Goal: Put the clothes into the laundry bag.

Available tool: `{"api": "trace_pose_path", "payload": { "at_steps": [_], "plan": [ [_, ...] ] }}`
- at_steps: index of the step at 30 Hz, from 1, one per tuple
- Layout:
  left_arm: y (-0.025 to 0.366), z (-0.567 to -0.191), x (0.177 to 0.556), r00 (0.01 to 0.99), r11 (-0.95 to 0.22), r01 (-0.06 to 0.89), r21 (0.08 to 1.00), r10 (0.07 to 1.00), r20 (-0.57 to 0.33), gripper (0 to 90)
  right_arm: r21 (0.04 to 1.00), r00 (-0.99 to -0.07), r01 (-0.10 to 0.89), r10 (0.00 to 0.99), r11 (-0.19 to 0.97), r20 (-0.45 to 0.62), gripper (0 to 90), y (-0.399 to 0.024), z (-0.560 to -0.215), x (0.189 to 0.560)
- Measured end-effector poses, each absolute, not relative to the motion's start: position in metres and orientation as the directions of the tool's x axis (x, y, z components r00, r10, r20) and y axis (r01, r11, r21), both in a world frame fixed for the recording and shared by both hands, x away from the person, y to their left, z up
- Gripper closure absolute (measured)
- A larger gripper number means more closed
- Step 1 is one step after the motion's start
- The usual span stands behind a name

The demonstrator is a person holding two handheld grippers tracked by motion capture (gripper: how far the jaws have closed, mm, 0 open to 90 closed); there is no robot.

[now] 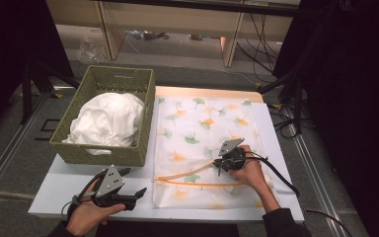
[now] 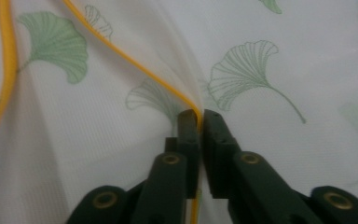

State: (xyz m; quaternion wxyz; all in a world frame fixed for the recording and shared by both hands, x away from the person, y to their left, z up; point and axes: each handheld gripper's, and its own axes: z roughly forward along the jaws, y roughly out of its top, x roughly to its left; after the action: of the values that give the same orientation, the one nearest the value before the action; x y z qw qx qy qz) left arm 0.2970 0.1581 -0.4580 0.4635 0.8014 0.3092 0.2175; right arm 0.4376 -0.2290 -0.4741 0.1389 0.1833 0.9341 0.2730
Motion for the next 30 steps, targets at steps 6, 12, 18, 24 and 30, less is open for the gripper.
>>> {"api": "trace_pose_path", "payload": {
  "at_steps": [6,12,18,24,30],
  "plan": [
    [0.162,-0.452,0.298,0.714,-0.371,0.274,0.887,0.697,0.071,20.2,0.515,-0.880,0.226,0.400,0.827,-0.257,89.4,-0.225,-0.463,0.433],
    [0.179,-0.431,0.310,0.673,-0.329,0.260,0.908,0.736,0.074,20.3,0.559,-0.843,0.162,0.408,0.813,-0.350,89.6,-0.224,-0.448,0.430],
    [0.189,-0.404,0.327,0.633,-0.306,0.243,0.921,0.769,0.089,20.3,0.594,-0.813,0.127,0.426,0.795,-0.396,89.7,-0.225,-0.434,0.426],
    [0.201,-0.377,0.349,0.602,-0.307,0.235,0.922,0.791,0.110,19.6,0.611,-0.799,0.103,0.431,0.785,-0.419,89.7,-0.226,-0.422,0.423],
    [0.213,-0.367,0.373,0.558,-0.328,0.271,0.905,0.820,0.131,19.3,0.615,-0.799,0.103,0.433,0.782,-0.416,89.6,-0.225,-0.421,0.421]
  ]
}}
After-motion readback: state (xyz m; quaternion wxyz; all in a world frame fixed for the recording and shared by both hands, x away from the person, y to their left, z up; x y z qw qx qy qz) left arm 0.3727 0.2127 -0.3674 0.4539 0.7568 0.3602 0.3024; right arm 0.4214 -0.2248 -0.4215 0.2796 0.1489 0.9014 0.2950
